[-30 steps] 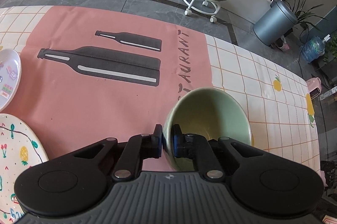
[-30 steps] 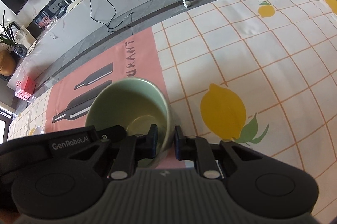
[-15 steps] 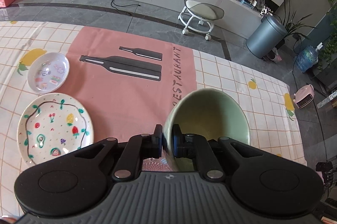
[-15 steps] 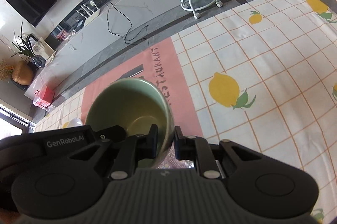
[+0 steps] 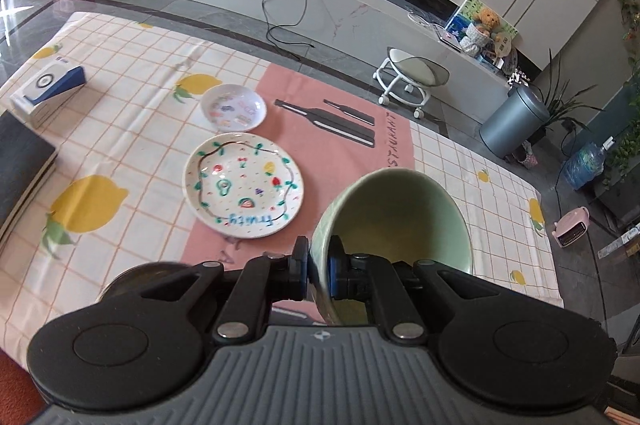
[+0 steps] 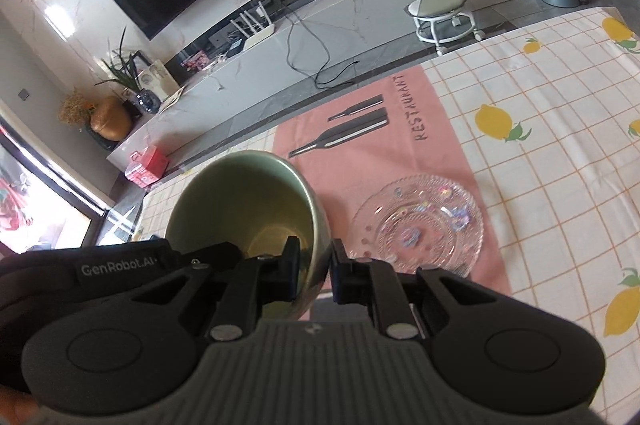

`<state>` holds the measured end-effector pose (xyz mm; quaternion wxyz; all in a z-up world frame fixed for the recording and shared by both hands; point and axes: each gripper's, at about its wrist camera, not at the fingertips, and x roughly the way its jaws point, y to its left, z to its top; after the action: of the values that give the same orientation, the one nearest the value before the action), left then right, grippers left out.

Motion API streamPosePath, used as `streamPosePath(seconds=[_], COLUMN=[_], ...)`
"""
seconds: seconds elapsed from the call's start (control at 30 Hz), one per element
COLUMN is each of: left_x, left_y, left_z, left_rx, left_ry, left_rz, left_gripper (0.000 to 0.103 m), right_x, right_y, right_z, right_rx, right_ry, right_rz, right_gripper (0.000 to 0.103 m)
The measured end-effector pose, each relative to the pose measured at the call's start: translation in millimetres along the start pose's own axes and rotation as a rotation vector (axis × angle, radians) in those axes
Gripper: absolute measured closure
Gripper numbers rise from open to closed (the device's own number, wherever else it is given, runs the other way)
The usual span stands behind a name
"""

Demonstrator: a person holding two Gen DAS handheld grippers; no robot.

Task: Organize plates and bowls
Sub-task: 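Carry the pale green bowl with the left tool over the stacked steel bowls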

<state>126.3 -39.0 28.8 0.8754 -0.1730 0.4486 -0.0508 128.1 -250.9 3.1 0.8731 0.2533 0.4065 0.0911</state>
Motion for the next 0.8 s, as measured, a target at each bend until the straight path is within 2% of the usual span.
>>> streamPosePath(seconds=[0.13, 0.33, 0.67, 0.8], left_x=[-22.1, -34.9, -17.6, -9.6], left_y=[34.4, 78.8, 114.5, 119.5], left_z=[-15.0, -36.9, -59.2, -63.6], left_rx=[-0.052, -0.136, -0.188, -0.157], left_ry=[0.000, 0.017, 0.068, 0.107], left_rz=[0.017, 0.022, 0.005, 0.016], left_gripper=[0.092, 0.092, 0.091, 0.090], right_x=[-0.3, 8.9, 34.8, 45.6], right_y=[24.7, 51.1, 59.3, 58.9], right_z=[-25.9, -54.7, -79.8, -85.8], right_rx=[-0.036, -0.093, -0.115, -0.113], right_ry=[0.048, 0.127, 0.216, 0.248], right_rz=[0.046, 0.082, 0.025, 0.000], right_gripper=[0.090, 0.090, 0.092, 0.093])
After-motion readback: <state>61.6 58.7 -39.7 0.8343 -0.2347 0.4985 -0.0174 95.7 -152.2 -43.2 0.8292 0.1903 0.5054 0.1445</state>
